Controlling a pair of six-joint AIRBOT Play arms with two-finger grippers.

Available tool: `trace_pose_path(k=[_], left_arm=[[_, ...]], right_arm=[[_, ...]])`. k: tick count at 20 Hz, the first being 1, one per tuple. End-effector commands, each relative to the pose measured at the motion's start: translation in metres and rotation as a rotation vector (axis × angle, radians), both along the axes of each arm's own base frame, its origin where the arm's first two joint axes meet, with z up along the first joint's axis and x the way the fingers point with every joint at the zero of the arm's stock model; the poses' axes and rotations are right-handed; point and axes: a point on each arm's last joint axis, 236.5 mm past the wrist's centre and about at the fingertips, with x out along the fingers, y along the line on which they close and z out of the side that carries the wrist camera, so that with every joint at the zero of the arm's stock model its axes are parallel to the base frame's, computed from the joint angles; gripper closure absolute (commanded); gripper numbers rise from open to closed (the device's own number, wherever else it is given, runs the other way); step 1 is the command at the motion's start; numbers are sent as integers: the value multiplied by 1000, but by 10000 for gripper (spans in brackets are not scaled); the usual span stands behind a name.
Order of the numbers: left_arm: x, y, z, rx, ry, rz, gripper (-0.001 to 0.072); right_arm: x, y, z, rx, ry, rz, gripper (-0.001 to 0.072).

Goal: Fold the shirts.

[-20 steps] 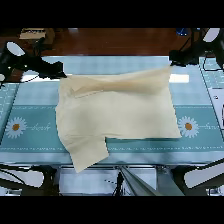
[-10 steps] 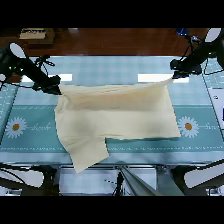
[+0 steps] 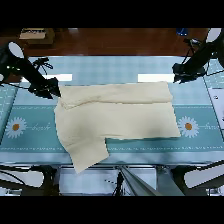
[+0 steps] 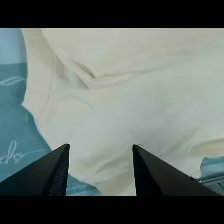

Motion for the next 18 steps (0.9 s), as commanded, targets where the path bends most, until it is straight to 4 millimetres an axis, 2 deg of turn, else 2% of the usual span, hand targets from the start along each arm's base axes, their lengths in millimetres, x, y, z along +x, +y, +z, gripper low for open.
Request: trace_pose_path(k=[1, 3, 5, 7, 8, 10, 12, 14, 18], left_arm=[[-23, 6, 37, -18, -36, -34, 225], [-38, 8, 52, -8, -119, -49, 225], [-74, 14, 46, -12, -118, -34, 225], [-126, 16, 21, -34, -43, 24, 226], [-152, 12, 5, -70, -15, 50, 225], [-187, -6, -18, -161, 16, 145, 224], [-206, -23, -33, -223, 7, 182, 223], [-222, -29, -48, -227, 38, 195, 223], [-230, -32, -64, -231, 65, 220, 223]], right_arm=[[-41, -9, 32, 25, 67, 51, 309], [-47, -25, 53, 9, -20, 14, 289], [-71, -41, 61, 27, -42, -40, 286], [-100, -49, 54, 94, -66, -109, 240], [-111, -49, 47, 142, -95, -147, 217], [-121, -45, 37, 233, -202, -225, 217], [-126, -43, 30, 274, -301, -286, 218], [-134, -43, 17, 263, -325, -309, 218], [-141, -37, 1, 275, -313, -308, 218]])
